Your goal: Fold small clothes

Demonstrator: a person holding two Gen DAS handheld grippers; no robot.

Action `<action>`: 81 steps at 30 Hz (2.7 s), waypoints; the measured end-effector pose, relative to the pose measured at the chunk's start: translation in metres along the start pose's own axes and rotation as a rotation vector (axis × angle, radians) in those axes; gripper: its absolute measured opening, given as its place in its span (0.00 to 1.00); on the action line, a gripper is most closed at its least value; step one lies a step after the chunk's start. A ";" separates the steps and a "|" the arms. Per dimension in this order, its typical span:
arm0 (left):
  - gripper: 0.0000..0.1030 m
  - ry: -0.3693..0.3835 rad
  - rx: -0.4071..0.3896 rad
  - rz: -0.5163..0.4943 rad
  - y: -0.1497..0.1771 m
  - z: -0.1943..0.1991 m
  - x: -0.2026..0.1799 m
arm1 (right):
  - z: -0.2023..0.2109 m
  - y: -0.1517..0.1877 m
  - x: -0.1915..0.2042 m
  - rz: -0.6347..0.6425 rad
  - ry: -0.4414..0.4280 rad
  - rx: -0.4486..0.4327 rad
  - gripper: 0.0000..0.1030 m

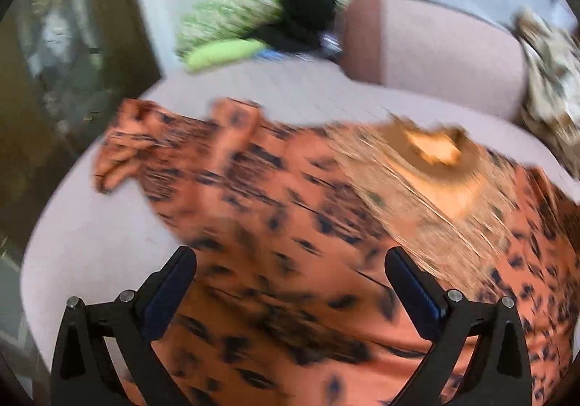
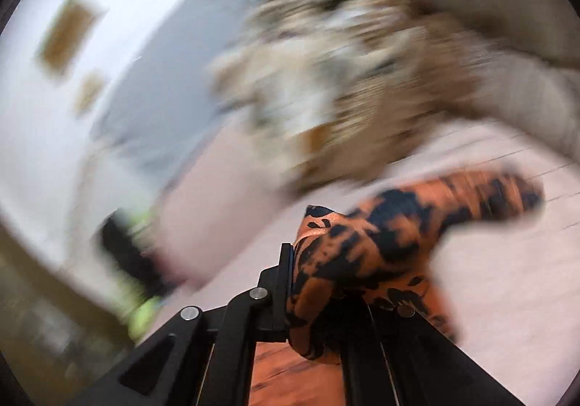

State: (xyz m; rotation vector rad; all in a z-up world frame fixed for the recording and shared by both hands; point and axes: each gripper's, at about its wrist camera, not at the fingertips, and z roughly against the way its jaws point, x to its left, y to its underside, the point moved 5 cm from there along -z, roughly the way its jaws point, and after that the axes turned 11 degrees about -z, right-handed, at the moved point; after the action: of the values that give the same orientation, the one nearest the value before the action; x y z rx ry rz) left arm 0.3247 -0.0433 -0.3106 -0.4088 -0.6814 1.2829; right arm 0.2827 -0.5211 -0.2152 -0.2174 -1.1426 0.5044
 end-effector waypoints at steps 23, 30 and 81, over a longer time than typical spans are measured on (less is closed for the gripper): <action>1.00 -0.186 0.103 0.467 0.043 -0.028 0.214 | -0.150 0.350 0.184 0.372 -0.258 0.653 0.95; 1.00 -0.132 0.087 0.443 0.032 -0.026 0.189 | -0.108 0.279 0.149 0.424 -0.094 0.505 0.87; 0.20 0.377 0.047 0.803 0.006 -0.146 0.291 | -0.112 0.214 -0.001 0.388 0.370 0.384 0.83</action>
State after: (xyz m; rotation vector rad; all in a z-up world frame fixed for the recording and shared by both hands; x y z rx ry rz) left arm 0.4559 0.2521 -0.3541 -0.9153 -0.1480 1.8972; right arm 0.3260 -0.3258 -0.3503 -0.1881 -0.6246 0.9722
